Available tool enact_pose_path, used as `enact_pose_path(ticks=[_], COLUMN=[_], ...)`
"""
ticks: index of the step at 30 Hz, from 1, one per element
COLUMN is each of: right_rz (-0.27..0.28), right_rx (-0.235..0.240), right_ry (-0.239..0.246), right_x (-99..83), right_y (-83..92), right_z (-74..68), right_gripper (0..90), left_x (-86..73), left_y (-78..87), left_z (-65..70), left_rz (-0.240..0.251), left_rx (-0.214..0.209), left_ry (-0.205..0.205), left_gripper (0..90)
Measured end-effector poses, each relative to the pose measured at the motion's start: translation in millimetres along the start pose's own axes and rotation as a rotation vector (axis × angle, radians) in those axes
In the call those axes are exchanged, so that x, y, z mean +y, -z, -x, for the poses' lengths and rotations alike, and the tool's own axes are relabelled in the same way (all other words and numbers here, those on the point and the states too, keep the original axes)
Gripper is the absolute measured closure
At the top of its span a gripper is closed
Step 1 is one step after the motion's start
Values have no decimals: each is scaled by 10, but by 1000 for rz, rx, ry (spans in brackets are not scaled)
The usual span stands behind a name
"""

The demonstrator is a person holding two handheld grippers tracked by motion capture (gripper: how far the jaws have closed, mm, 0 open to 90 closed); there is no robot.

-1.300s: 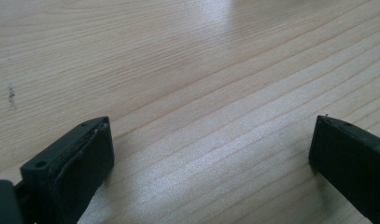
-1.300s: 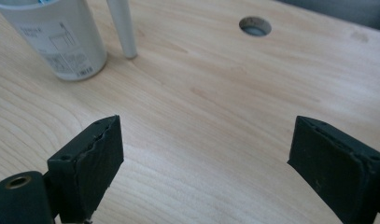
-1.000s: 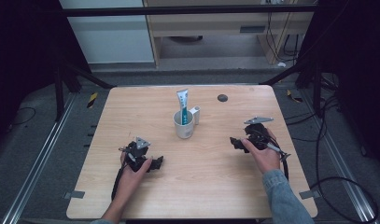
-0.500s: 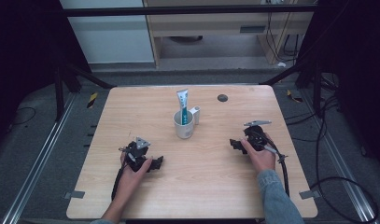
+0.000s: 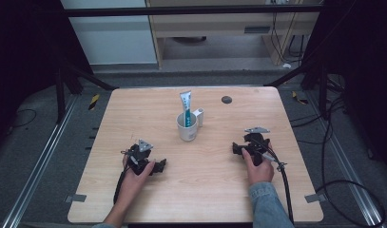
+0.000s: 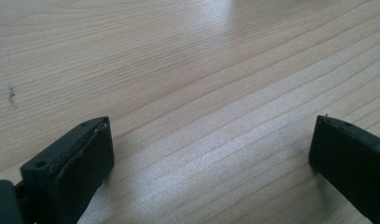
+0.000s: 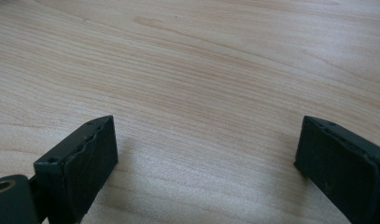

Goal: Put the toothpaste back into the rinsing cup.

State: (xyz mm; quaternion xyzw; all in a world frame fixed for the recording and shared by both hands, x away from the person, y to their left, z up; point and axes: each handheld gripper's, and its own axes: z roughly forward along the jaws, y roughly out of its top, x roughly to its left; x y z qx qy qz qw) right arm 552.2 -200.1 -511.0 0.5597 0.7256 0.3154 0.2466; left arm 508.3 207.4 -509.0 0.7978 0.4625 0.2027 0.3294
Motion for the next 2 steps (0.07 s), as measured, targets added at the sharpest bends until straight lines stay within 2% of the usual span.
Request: enact_pose_path(ticks=[2], right_rz=[-5], right_rx=[3], right_ry=[2], right_x=[8], right_y=[-13], right_z=[-2], right_gripper=[26], left_x=[0], left_y=[1], left_z=[-1], left_rz=[-1], left_rx=[0], left_ry=[-2], left_gripper=[0])
